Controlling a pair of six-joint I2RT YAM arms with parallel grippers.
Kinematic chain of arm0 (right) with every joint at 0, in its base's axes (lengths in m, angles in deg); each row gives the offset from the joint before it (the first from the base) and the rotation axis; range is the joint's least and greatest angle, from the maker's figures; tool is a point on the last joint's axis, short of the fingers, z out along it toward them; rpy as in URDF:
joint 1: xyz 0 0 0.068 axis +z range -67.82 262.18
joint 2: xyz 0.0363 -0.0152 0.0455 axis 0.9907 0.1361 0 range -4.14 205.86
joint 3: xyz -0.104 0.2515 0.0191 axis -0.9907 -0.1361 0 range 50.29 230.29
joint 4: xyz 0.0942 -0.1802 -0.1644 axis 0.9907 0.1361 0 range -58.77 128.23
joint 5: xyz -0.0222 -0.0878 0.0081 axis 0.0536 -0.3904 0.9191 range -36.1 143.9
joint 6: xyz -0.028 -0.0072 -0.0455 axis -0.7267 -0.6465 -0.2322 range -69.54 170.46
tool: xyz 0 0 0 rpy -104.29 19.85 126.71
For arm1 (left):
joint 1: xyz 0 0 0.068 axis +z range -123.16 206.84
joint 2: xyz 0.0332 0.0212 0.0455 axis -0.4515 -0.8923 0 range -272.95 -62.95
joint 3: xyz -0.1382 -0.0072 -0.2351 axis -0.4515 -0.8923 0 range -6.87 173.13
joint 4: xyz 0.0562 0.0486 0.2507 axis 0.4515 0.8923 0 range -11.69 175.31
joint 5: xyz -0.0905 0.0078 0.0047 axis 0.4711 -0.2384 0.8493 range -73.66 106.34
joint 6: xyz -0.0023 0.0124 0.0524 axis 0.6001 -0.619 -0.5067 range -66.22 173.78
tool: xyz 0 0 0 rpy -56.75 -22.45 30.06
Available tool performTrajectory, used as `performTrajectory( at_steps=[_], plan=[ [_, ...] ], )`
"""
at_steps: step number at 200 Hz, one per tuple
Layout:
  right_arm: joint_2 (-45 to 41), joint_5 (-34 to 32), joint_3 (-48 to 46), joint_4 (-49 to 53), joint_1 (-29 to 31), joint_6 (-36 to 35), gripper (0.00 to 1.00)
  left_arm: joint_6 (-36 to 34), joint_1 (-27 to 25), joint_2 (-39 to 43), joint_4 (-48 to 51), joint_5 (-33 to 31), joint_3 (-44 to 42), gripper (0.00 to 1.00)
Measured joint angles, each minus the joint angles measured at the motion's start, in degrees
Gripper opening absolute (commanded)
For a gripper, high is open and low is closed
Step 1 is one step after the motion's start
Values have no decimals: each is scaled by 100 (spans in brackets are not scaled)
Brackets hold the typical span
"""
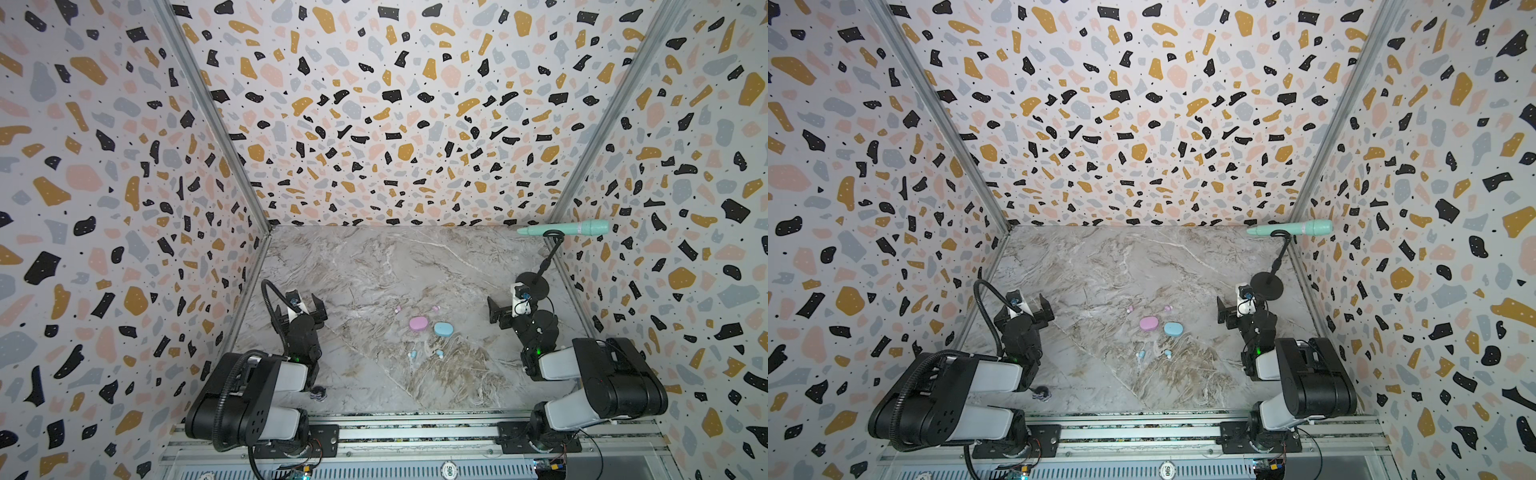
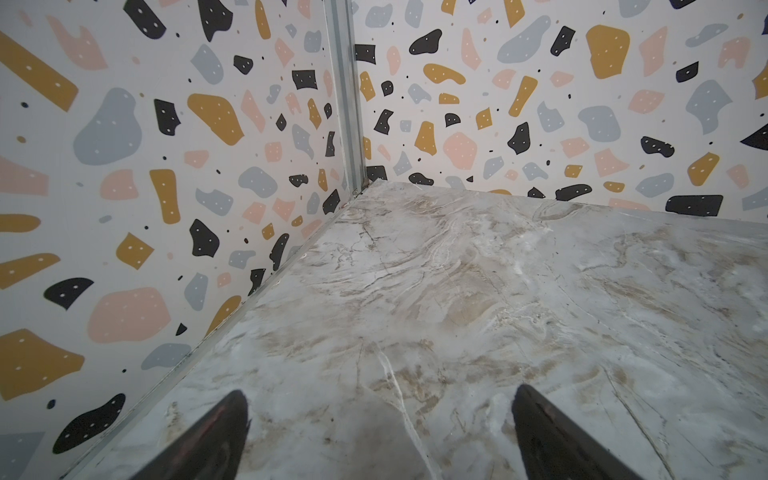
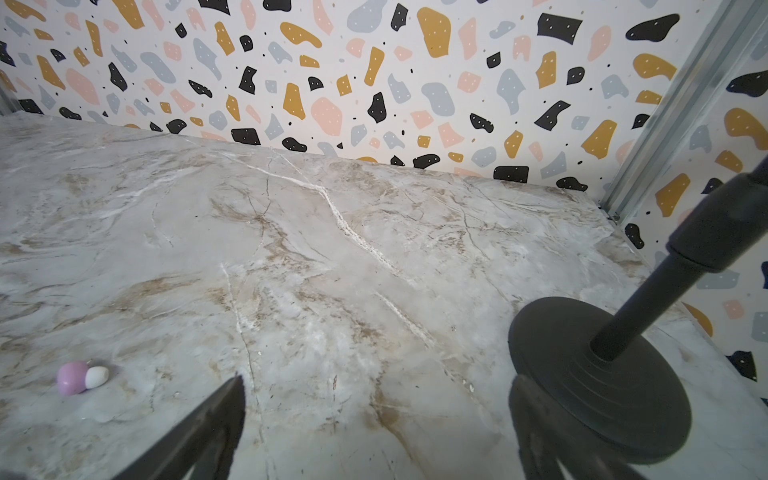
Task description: Insert the wireless bluetooth earbuds into the charging case
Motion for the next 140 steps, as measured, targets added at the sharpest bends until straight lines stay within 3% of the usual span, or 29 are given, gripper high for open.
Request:
performTrajectory(
  at_steps=[29, 40, 74, 112, 140],
  plan=[
    [-13, -546, 114, 227, 146, 33, 99, -2, 0, 24, 48, 31, 11, 100],
    [-122, -756, 275, 573, 212, 50, 99, -13, 0, 173, 516, 74, 168, 100],
    [-1078, -2245, 680, 1545, 798, 256, 99, -28, -111, 986, 1683, 243, 955, 100],
    [-2358, -2706, 1742, 3254, 951, 1565, 99, 634, -461, 2006, 2468, 798, 1421, 100],
    [-3139, -2627, 1486, 3491, 951, 2638, 99, 1639, -527, 2406, 3366, 1069, 2120, 100]
  ],
)
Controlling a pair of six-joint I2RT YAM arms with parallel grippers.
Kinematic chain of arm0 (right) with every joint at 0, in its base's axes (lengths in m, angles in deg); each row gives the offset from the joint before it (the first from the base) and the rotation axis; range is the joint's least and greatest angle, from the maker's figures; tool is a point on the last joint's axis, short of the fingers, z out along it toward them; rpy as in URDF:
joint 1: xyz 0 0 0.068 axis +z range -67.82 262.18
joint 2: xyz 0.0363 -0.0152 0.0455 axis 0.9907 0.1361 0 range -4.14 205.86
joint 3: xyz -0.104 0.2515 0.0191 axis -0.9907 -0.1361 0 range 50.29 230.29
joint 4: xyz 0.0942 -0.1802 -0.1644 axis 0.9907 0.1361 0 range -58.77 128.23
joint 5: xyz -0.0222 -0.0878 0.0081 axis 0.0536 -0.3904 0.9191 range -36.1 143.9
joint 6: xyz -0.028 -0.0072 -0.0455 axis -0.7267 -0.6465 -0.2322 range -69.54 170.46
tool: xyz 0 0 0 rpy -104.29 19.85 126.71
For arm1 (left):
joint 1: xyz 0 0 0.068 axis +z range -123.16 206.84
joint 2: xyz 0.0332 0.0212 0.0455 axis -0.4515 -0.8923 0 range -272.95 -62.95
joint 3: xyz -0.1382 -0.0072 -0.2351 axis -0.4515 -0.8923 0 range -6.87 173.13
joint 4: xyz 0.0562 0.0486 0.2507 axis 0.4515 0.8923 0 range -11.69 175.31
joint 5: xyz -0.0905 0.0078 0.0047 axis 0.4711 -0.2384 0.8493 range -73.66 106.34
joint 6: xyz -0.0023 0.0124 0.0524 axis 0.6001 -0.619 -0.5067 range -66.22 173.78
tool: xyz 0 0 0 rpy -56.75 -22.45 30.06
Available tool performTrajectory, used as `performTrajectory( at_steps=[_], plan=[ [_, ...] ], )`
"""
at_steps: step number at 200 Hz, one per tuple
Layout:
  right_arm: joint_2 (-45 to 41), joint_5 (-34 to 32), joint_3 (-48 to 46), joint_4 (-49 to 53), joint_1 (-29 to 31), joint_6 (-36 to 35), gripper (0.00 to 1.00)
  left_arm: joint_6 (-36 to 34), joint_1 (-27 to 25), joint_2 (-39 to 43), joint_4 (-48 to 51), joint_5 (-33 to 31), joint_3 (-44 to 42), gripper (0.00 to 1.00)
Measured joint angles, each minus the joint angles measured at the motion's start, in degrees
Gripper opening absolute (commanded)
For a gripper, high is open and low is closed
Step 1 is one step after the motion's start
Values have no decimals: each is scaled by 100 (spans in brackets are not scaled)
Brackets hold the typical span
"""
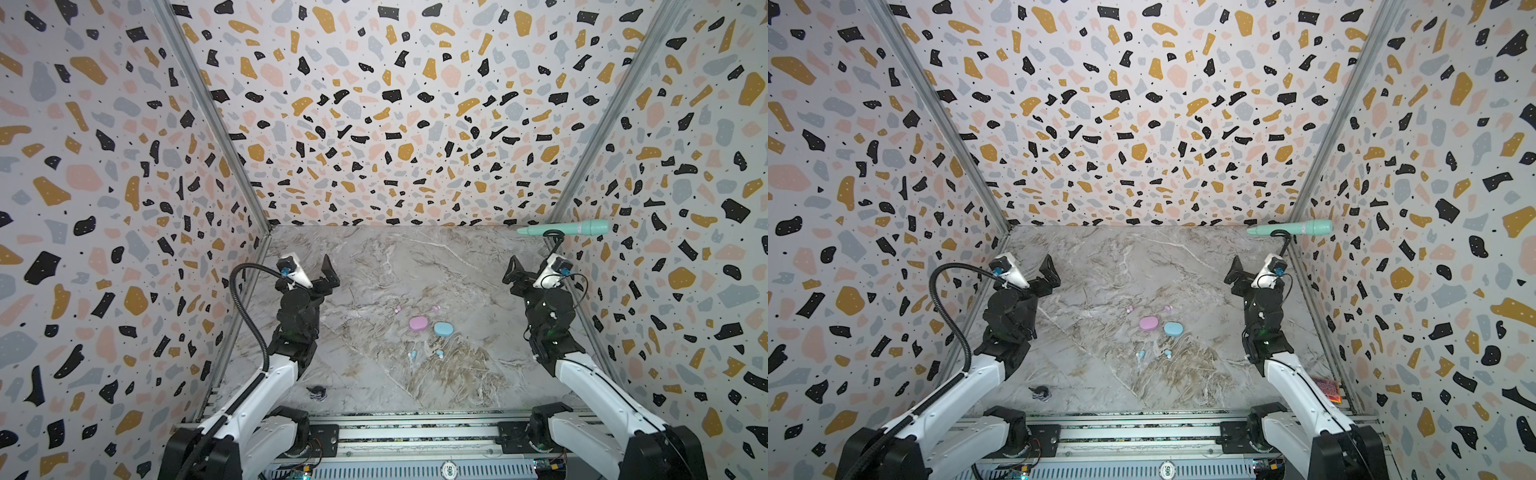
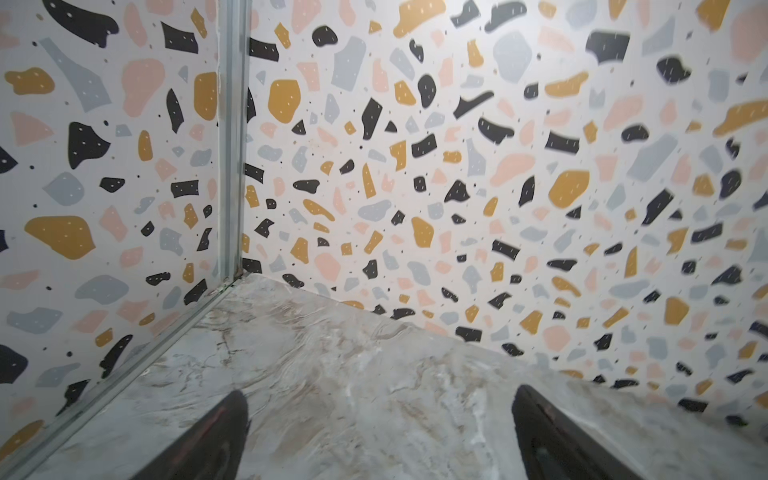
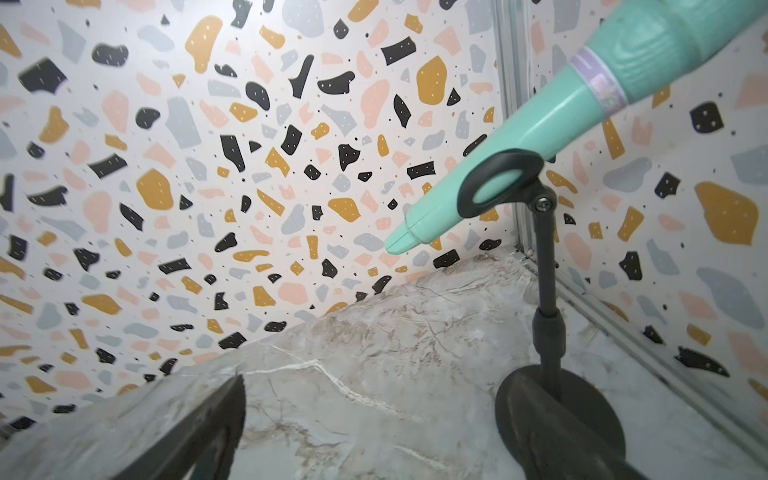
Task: Insert the wireless bluetooth earbuds into the charging case
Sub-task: 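Move the right gripper over the light-blue case while the left arm rises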
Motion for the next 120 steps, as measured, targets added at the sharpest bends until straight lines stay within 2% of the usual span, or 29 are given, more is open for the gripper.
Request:
performTrajectory(
  at_steps=[24, 42, 69, 120],
  plan=[
    [-107, 162, -197, 275, 140, 321, 99, 1014, 35, 214, 1058, -52, 538, 100],
    [142, 243, 203, 1005, 444, 518, 99, 1443, 50, 201, 1891, 101, 949, 100],
    [525, 380, 1270, 2365, 874, 765, 99, 1491, 24, -37, 2975, 527, 1539, 100],
    [1021, 219, 2712, 4883, 2131, 1331, 99, 1115, -520, 127, 4295, 409, 1598, 100]
  ],
)
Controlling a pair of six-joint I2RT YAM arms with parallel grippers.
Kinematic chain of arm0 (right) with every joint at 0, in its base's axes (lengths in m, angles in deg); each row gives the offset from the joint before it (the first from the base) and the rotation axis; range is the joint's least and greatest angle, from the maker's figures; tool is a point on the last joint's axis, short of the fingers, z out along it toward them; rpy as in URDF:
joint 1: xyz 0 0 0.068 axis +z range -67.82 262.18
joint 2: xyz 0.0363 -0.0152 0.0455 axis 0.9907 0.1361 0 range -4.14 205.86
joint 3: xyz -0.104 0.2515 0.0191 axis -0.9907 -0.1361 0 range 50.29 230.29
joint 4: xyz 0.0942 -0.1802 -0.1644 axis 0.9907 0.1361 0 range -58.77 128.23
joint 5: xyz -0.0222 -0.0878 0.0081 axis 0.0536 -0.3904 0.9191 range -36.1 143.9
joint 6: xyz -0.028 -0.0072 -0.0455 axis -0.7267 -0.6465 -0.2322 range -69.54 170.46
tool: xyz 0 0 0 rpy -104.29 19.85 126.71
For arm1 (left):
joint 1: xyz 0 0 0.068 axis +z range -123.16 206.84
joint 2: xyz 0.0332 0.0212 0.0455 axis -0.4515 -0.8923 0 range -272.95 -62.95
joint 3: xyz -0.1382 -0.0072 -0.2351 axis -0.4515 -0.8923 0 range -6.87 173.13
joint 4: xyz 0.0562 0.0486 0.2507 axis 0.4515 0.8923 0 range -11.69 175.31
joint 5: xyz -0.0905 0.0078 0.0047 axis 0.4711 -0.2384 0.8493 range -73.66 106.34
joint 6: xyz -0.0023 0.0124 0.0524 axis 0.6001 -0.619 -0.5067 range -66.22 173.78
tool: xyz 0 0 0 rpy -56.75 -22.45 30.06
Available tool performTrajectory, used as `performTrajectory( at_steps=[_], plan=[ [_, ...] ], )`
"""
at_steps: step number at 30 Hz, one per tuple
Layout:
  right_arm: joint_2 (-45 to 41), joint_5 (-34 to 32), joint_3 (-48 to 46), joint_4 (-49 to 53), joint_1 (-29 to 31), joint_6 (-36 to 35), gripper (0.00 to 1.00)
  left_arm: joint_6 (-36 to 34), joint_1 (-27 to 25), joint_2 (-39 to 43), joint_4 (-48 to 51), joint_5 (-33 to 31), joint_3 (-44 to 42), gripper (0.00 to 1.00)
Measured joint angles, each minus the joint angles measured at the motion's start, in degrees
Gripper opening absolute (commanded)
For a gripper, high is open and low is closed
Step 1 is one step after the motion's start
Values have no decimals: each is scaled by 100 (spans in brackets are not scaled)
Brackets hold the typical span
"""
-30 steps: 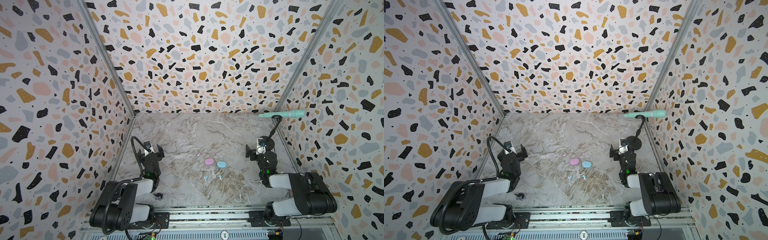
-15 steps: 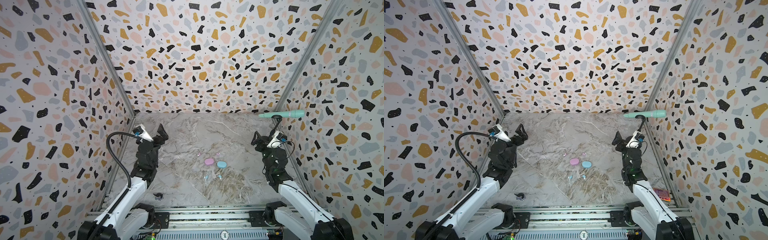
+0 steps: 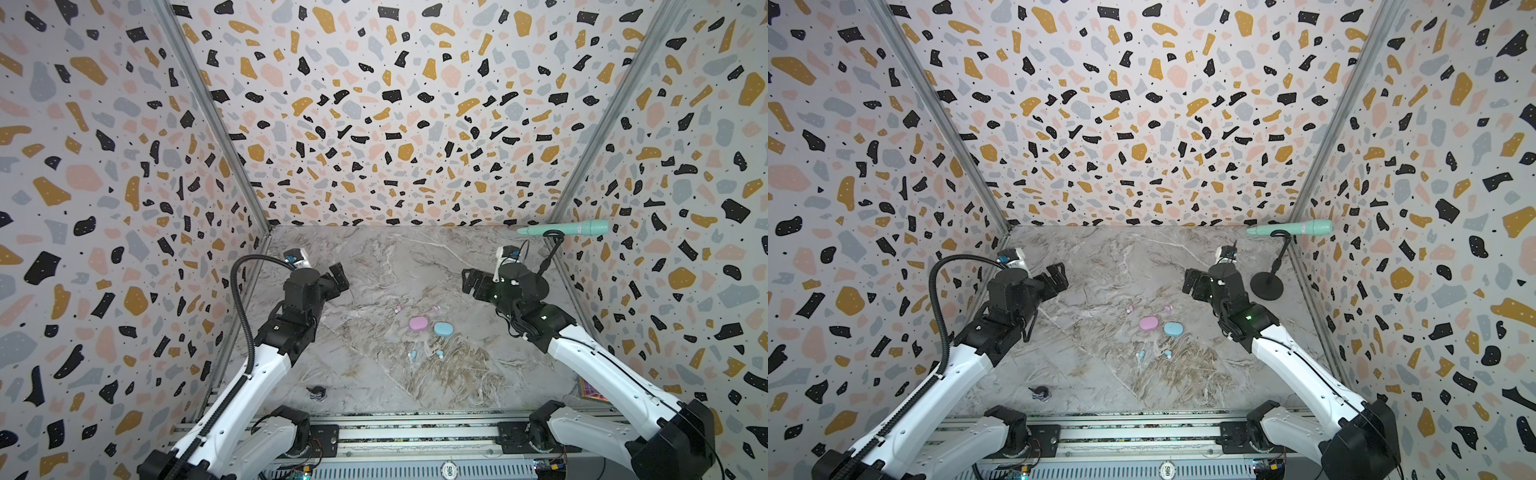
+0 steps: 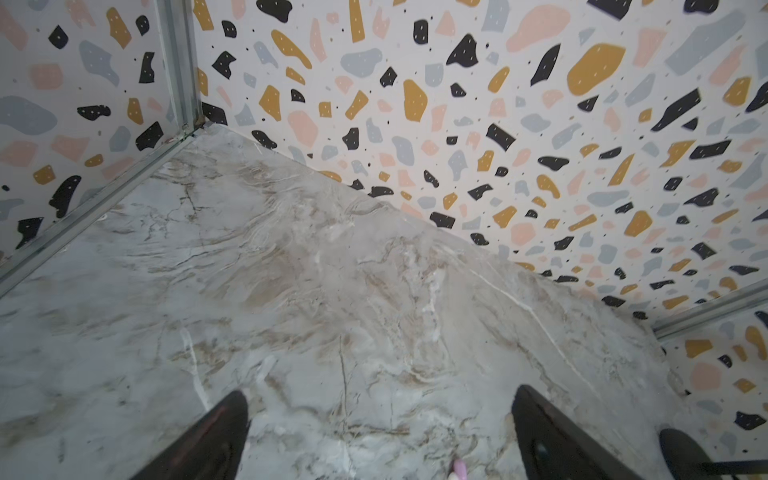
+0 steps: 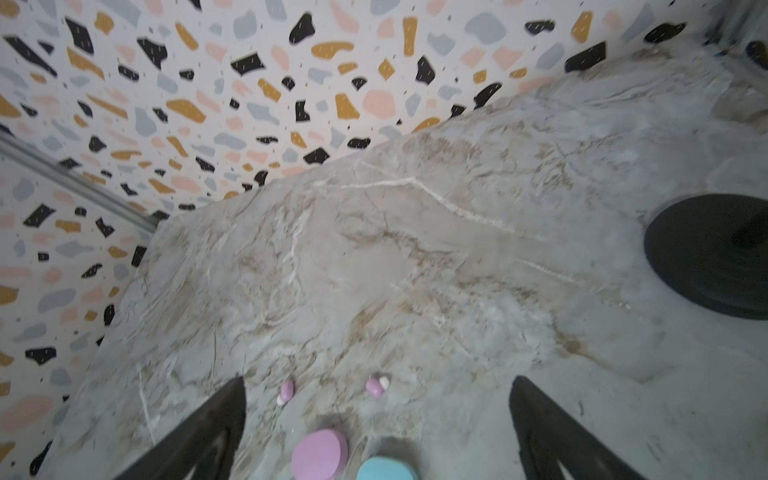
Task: Insert the wireless bluetooth earbuds into the charging case
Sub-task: 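Move the right gripper over the light-blue case while the left arm rises, then lower the right gripper and close it on the light-blue case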
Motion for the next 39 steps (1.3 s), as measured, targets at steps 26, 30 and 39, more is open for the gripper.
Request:
performTrajectory(
  at_steps=[26, 30, 39],
  plan=[
    [2428, 625, 1432, 2741, 1174, 1547, 89, -597, -1134, 28, 1228, -1495, 2, 100],
    [2739, 636, 1460, 2758, 1174, 1526, 86, -597, -1134, 28, 1244, -1484, 2, 100],
    [3215, 610, 1679, 2868, 1134, 1499, 82, -597, -1134, 116, 1257, -1484, 2, 100]
  ],
)
